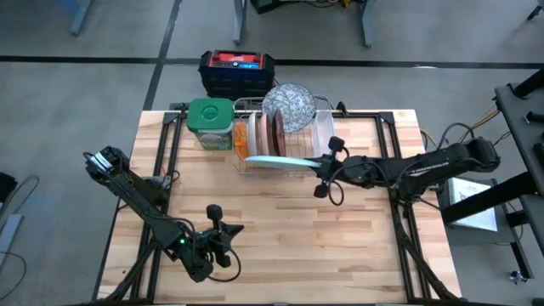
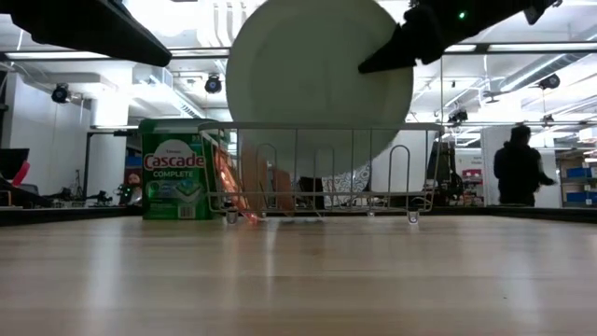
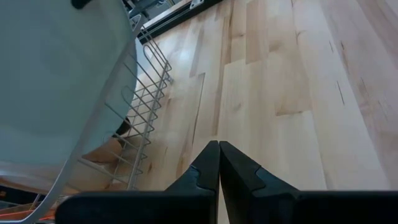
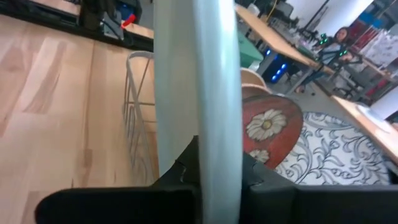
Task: Sort dishes
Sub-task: Put the blue plate in the dishwasher rack
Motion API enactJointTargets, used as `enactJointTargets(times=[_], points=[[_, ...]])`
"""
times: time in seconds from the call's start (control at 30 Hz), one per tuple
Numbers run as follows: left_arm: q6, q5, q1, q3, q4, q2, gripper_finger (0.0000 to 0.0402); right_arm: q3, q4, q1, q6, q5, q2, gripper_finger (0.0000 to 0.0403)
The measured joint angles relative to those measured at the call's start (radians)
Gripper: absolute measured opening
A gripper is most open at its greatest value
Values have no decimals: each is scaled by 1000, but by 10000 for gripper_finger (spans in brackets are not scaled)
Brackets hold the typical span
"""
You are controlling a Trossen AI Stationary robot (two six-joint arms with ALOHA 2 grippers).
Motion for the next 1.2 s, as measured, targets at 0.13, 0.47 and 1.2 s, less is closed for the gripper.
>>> enactJointTargets(times=[0.13, 0.47, 1.2], points=[[0, 0, 0, 0, 0, 0, 0, 1, 1, -16, 26, -13, 30, 33], [-21, 0, 0, 0, -11, 1, 0, 2, 14, -20, 65, -8, 49, 56], [-29, 0, 0, 0, -15, 1, 0, 199, -109, -21, 46, -68, 52, 124]])
